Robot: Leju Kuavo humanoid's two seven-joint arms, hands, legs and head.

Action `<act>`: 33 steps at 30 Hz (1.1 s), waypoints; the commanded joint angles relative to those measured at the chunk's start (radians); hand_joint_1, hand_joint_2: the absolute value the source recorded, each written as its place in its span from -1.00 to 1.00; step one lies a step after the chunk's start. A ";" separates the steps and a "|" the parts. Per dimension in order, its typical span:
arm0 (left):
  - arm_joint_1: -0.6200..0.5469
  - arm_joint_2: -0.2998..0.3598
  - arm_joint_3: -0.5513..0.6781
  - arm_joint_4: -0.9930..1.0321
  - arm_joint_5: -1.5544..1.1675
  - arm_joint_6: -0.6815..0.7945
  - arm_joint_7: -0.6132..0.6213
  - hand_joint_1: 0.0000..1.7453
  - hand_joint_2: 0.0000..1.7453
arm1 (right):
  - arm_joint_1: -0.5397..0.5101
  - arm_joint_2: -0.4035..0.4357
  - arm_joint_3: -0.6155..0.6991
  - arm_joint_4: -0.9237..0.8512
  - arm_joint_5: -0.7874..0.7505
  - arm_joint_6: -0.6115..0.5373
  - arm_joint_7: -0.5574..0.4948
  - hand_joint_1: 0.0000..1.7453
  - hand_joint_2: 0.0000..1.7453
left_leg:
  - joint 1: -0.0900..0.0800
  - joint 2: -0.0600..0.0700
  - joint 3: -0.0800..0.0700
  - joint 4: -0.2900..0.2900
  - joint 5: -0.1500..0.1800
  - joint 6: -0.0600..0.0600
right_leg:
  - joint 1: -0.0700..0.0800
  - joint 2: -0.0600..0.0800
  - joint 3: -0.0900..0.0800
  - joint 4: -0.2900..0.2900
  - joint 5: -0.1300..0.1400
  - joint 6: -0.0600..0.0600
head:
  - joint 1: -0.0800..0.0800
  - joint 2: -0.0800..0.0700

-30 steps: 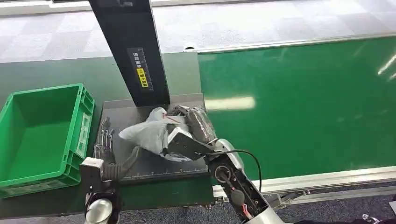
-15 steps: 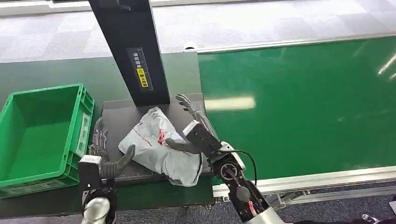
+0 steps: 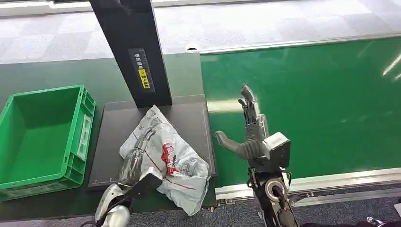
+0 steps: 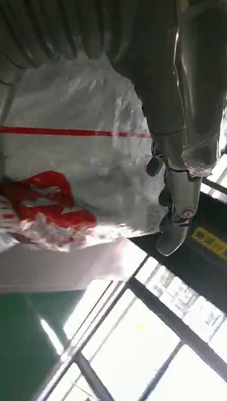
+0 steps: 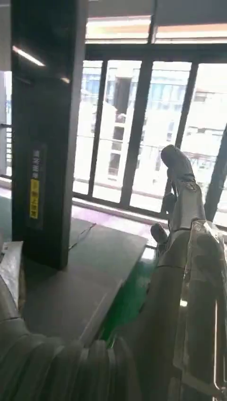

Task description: Moved the parcel from conveyor to table for the left to box.

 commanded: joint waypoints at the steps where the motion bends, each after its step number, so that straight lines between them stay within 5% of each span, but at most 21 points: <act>1: -0.144 0.040 -0.152 0.367 -0.271 0.005 0.111 -1.00 1.00 | 0.064 -0.027 -0.119 -0.109 0.004 0.012 -0.017 -1.00 1.00 | -0.001 -0.004 0.002 -0.002 0.001 0.000 | 0.000 -0.005 0.003 -0.002 0.000 -0.001 | 0.000 0.000; 10: -0.247 0.025 -0.147 0.601 -0.342 0.016 0.111 -1.00 1.00 | 0.094 -0.019 -0.157 -0.120 0.003 -0.002 -0.027 -1.00 1.00 | -0.001 -0.003 0.009 -0.003 0.001 0.000 | 0.000 -0.005 0.012 -0.002 0.000 -0.001 | 0.000 0.000; 11: -0.265 0.021 -0.144 0.636 -0.337 0.031 0.100 -0.64 1.00 | 0.098 -0.017 -0.165 -0.120 0.004 -0.003 -0.028 -1.00 1.00 | -0.001 -0.004 0.010 -0.002 0.001 0.000 | -0.001 -0.005 0.013 -0.002 -0.001 0.000 | 0.000 0.000; 18: -0.268 0.021 -0.144 0.637 -0.337 0.030 0.100 -0.64 1.00 | 0.099 -0.018 -0.165 -0.120 0.004 -0.003 -0.028 -1.00 1.00 | -0.001 -0.001 0.007 -0.005 0.007 0.001 | 0.000 -0.005 0.011 -0.006 0.006 -0.001 | 0.000 0.000; 23: -0.268 0.021 -0.144 0.637 -0.337 0.030 0.100 -0.64 1.00 | 0.099 -0.018 -0.165 -0.120 0.004 -0.003 -0.028 -1.00 1.00 | -0.002 -0.005 0.019 0.001 -0.001 0.003 | -0.001 -0.007 0.024 0.001 -0.001 -0.001 | 0.000 0.000; 24: -0.267 0.021 -0.146 0.636 -0.339 0.033 0.096 1.00 1.00 | 0.099 -0.016 -0.165 -0.122 0.005 -0.004 -0.028 -1.00 1.00 | -0.001 -0.004 0.016 0.000 0.002 0.002 | -0.001 -0.006 0.020 0.000 0.002 -0.001 | 0.000 0.000; 32: -0.214 0.045 -0.077 0.419 -0.244 0.144 0.064 1.00 1.00 | 0.141 -0.010 -0.194 -0.146 0.007 -0.020 -0.032 -1.00 1.00 | -0.001 -0.004 0.025 -0.001 -0.002 0.000 | -0.001 -0.006 0.029 0.000 -0.003 -0.001 | 0.000 0.000; 33: -0.207 0.051 -0.065 0.375 -0.219 0.153 0.059 1.00 1.00 | 0.150 -0.013 -0.194 -0.149 0.004 -0.025 -0.034 -1.00 1.00 | 0.000 0.000 0.017 -0.004 0.002 0.000 | 0.000 -0.004 0.021 -0.005 0.001 -0.002 | 0.000 0.000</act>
